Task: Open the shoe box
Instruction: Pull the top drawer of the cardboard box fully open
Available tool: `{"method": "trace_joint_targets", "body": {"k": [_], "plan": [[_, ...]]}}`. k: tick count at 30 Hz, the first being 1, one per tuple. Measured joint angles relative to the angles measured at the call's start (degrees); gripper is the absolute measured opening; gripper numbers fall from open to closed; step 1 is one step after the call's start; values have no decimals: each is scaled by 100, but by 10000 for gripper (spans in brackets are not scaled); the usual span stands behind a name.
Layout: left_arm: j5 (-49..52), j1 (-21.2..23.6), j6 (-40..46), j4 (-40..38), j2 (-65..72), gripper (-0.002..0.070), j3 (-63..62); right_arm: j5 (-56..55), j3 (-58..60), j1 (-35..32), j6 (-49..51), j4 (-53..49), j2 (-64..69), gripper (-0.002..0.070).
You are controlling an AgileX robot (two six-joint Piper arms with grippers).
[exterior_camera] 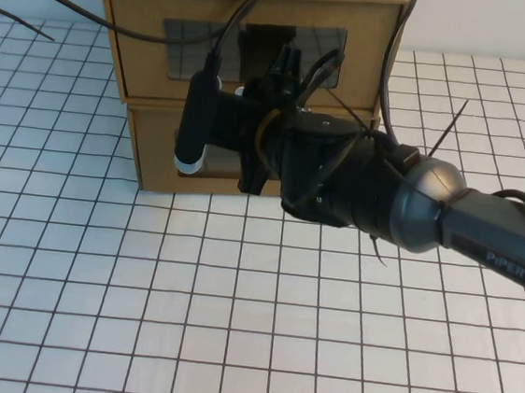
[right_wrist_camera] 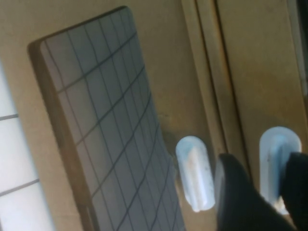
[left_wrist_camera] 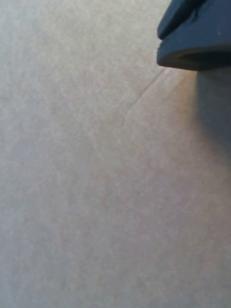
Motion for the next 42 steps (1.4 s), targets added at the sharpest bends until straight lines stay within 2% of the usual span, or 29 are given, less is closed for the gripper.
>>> {"method": "trace_joint_targets", "body": {"k": [4, 9, 13, 17, 22, 24, 31, 42], "plan": [[0, 0, 0, 0, 0, -2, 0, 4, 0, 0, 193, -193, 9, 200], [0, 0, 0, 4, 0, -2, 0, 62, 0, 0, 1257, -1113, 114, 200], [0, 0, 0, 27, 0, -2, 0, 89, 0, 11, 1611, -1473, 170, 199], [0, 0, 0, 40, 0, -2, 0, 154, 0, 24, 1658, -1586, 200, 167], [0, 0, -22, 40, 0, -2, 0, 231, 0, 24, 1681, -1689, 200, 48], [8, 0, -36, 40, 0, -2, 0, 231, 0, 33, 1675, -1728, 200, 22], [54, 0, -168, 40, 0, -2, 0, 346, 48, 80, 1628, -1719, 178, 13], [201, -3, -258, -20, 0, -2, -13, 409, 929, 315, 1661, -1523, -487, 11]]}}
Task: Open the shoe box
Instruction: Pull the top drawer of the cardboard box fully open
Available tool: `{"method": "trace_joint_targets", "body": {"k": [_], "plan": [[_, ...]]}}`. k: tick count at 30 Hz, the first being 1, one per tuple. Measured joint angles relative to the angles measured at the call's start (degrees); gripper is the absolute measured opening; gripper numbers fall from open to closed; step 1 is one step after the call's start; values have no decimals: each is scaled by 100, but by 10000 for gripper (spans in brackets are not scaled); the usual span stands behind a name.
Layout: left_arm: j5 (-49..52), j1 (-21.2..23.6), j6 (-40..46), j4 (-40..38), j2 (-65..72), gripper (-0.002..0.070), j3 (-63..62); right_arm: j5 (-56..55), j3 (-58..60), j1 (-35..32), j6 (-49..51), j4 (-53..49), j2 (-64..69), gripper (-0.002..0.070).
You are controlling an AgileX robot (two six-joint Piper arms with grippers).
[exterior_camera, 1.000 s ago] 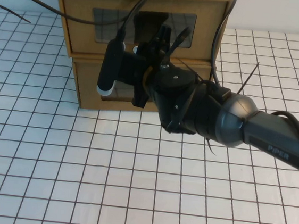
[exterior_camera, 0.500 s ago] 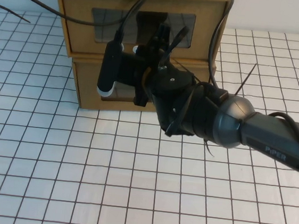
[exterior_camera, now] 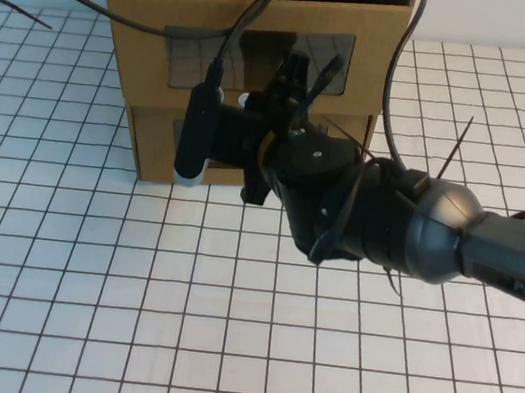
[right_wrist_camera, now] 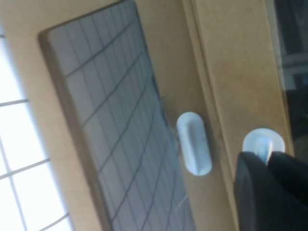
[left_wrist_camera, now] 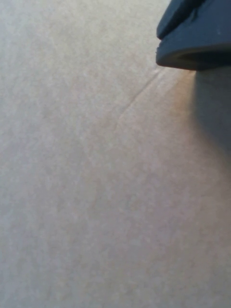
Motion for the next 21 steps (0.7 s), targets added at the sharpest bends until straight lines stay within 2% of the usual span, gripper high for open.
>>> {"method": "trace_joint_targets", "body": {"k": [21], "plan": [[50, 0, -35, -87, 109, -2, -51, 687, 1309, 887, 82, 1029, -1031, 11]]}}
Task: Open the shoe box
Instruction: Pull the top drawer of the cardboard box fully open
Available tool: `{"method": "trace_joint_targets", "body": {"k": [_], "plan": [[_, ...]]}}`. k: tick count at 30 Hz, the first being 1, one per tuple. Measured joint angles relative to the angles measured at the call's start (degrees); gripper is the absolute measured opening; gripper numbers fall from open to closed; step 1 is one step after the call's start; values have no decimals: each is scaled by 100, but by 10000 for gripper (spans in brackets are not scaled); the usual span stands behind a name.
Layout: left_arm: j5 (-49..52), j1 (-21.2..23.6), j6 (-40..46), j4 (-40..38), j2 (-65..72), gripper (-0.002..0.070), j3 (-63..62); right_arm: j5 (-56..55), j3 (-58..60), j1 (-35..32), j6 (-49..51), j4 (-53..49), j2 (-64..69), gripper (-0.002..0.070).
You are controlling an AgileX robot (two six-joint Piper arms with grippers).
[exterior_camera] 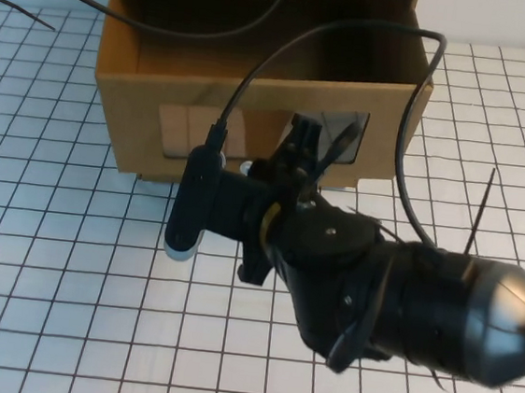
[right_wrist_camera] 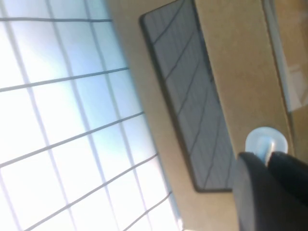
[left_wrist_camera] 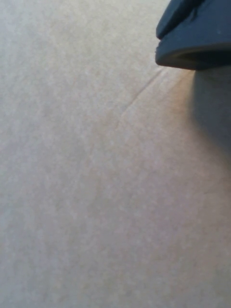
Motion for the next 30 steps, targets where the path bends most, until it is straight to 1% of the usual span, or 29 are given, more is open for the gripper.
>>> {"method": "trace_joint_targets", "body": {"k": [12, 21, 24, 27, 29, 30], "plan": [[0, 0, 0, -2, 10, -2, 0, 134, 465, 367, -11, 753, -651, 11], [0, 0, 0, -23, 10, -2, 0, 243, 502, 526, 112, 1055, -742, 15], [0, 0, 0, -69, -1, -2, 0, 342, 502, 527, 183, 1278, -742, 51], [41, 0, 19, -164, -36, -2, 0, 503, 502, 527, 227, 1797, -764, 126], [116, 0, 35, -188, -85, -2, 0, 664, 502, 527, 68, 2212, -821, 181], [175, 0, 35, -188, -128, -2, 10, 727, 502, 527, -45, 2372, -856, 196]]}}
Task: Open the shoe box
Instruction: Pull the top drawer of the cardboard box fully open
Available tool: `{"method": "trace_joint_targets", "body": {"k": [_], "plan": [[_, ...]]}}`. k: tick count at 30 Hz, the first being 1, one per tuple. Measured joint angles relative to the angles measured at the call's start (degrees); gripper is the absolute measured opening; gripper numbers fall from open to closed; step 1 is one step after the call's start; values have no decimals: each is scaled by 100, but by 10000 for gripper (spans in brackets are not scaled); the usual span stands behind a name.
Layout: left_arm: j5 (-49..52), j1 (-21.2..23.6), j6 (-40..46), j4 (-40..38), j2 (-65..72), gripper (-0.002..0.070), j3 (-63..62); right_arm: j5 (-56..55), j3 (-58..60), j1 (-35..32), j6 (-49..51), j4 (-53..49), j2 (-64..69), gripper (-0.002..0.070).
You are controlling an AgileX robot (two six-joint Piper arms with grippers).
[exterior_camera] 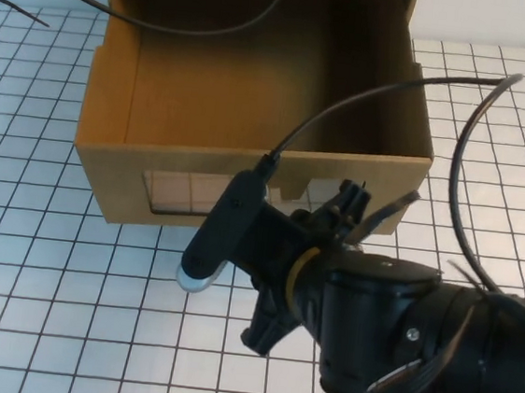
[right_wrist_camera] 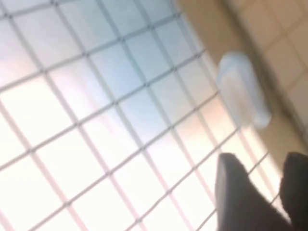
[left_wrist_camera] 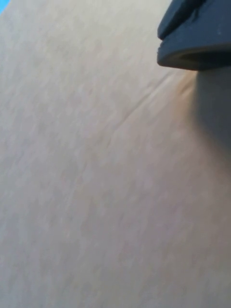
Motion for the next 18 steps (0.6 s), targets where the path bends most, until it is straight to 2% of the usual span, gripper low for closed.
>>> {"method": "trace_joint_targets", "body": {"k": [3, 6, 9, 14, 18], "plan": [[187, 0, 15, 0, -116, -2, 12, 211, 0, 69, -307, 445, -142, 214], [290, 0, 19, 21, -305, -2, 25, 345, 0, 256, -432, 621, -368, 195], [426, 0, 53, 43, -568, -2, 48, 459, 0, 450, -453, 726, -655, 147], [1096, 0, 230, 261, -1066, -2, 48, 644, 0, 501, -373, 867, -1225, 27], [1273, 0, 257, 512, -1349, -2, 48, 906, 0, 295, -352, 890, -1600, -5]]}}
